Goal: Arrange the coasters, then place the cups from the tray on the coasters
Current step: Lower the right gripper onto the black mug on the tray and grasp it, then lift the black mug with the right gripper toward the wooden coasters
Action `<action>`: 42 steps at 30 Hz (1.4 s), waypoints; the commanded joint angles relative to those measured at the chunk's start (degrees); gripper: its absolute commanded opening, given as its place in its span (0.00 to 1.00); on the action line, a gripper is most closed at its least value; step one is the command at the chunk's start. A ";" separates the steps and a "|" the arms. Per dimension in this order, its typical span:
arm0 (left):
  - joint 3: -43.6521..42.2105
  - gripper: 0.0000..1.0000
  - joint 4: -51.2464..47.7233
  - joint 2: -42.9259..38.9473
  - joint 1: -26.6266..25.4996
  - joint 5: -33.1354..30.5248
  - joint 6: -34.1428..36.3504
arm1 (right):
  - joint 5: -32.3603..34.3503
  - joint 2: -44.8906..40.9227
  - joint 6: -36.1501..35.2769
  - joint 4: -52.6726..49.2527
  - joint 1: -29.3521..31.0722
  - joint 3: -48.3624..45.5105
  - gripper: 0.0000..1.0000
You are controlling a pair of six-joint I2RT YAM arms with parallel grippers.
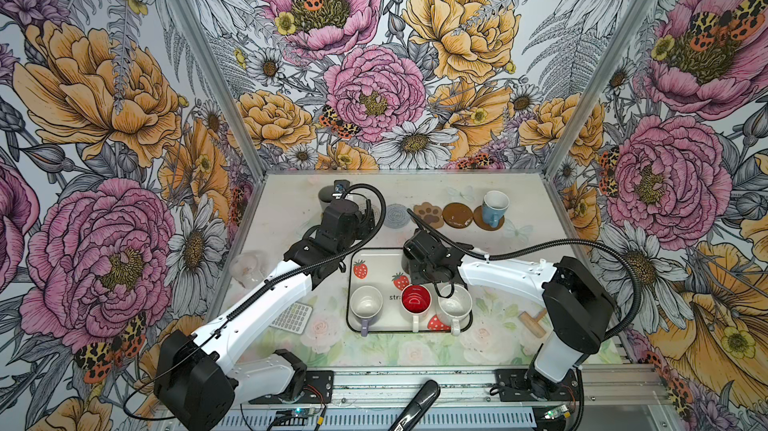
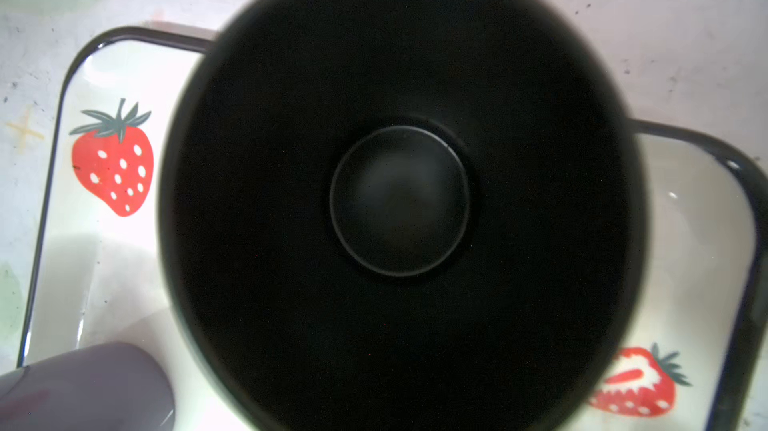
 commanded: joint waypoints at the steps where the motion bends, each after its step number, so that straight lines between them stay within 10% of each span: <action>1: -0.87 0.81 1.65 0.60 0.57 1.53 -0.13 | 0.91 0.65 -0.80 1.94 -0.45 1.65 0.00; 23: -0.18 0.82 1.26 1.38 1.81 1.35 -0.55 | -1.33 -6.88 -9.47 0.61 -12.05 5.62 0.00; 42: 1.30 0.82 2.45 1.21 4.41 1.48 1.01 | -0.55 3.01 -18.31 -1.23 -26.52 22.27 0.00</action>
